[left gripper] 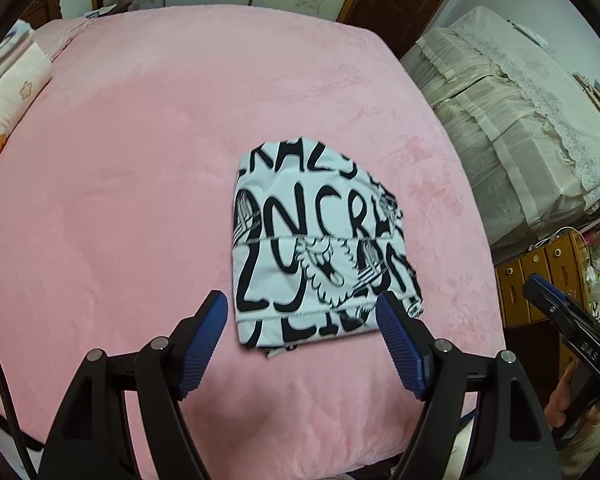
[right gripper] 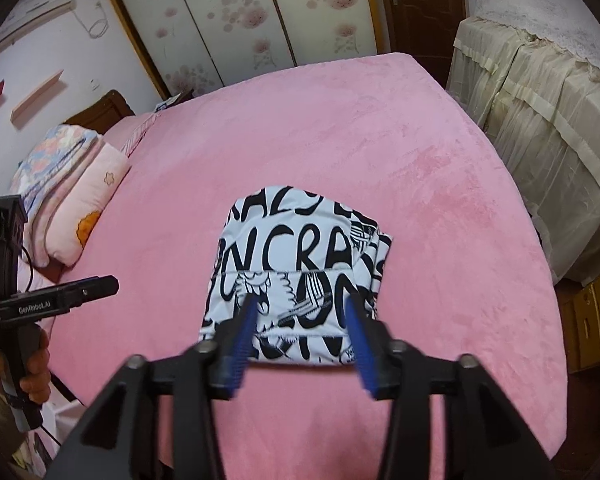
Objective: Fold large clothes
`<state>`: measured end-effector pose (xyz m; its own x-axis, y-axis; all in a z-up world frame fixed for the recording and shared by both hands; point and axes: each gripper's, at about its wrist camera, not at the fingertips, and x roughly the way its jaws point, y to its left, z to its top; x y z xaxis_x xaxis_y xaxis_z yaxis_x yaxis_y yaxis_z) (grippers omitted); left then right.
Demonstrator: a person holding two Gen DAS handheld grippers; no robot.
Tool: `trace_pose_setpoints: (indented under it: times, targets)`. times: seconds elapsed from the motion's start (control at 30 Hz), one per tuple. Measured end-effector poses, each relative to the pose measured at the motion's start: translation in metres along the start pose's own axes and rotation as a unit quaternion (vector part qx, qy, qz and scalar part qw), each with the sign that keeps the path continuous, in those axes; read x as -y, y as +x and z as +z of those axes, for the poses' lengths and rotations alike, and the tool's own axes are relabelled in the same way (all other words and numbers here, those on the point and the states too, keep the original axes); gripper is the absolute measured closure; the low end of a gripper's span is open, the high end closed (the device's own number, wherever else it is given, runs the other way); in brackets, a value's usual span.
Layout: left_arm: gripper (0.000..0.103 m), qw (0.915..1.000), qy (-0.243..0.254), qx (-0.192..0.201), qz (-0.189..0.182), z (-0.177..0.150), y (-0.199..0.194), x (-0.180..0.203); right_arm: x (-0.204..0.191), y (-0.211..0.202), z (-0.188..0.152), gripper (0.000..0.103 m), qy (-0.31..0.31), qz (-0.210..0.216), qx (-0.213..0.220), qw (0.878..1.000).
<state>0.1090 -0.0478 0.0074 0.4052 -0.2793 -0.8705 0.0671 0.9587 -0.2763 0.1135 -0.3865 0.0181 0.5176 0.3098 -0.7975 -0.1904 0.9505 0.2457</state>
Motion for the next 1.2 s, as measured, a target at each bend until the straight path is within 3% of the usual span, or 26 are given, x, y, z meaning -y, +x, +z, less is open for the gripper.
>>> trace_pose_setpoints:
  times: [0.07,0.33,0.5,0.57,0.7,0.87,0.97,1.1,1.2]
  targets:
    - [0.027,0.9999,-0.004,-0.010,0.004,-0.007,0.007,-0.001,0.001,0.000,-0.007,0.042,-0.004,0.001,0.000,1.000]
    - [0.027,0.9975,-0.044,-0.054,0.007,-0.034,0.062,-0.014,0.018,0.043,-0.026,0.038,-0.005,0.002,-0.055,0.998]
    - [0.027,0.9949,-0.045,-0.078,0.045,-0.035,0.094,-0.014,0.037,0.075,-0.034,0.038,-0.005,0.006,-0.088,0.996]
    - [0.027,0.9903,-0.059,-0.120,0.036,-0.032,0.117,-0.019,0.046,0.087,-0.035,0.038,0.006,0.014,-0.101,0.995]
    - [0.027,0.9914,-0.066,-0.107,0.037,-0.026,0.137,-0.026,0.072,0.118,-0.034,0.038,0.040,0.034,-0.131,0.990]
    - [0.027,0.9923,-0.082,-0.093,0.011,-0.013,0.166,-0.039,0.100,0.155,-0.030,0.038,0.076,0.062,-0.152,0.983]
    - [0.027,0.9879,-0.095,-0.121,-0.015,-0.004,0.192,-0.048,0.113,0.179,-0.026,0.038,0.091,0.092,-0.166,0.978]
    - [0.027,0.9870,-0.075,-0.142,-0.012,0.005,0.221,-0.055,0.127,0.209,-0.021,0.038,0.088,0.095,-0.182,0.975]
    - [0.027,0.9855,-0.072,-0.149,-0.037,0.011,0.235,-0.058,0.137,0.230,-0.021,0.038,0.100,0.105,-0.197,0.970]
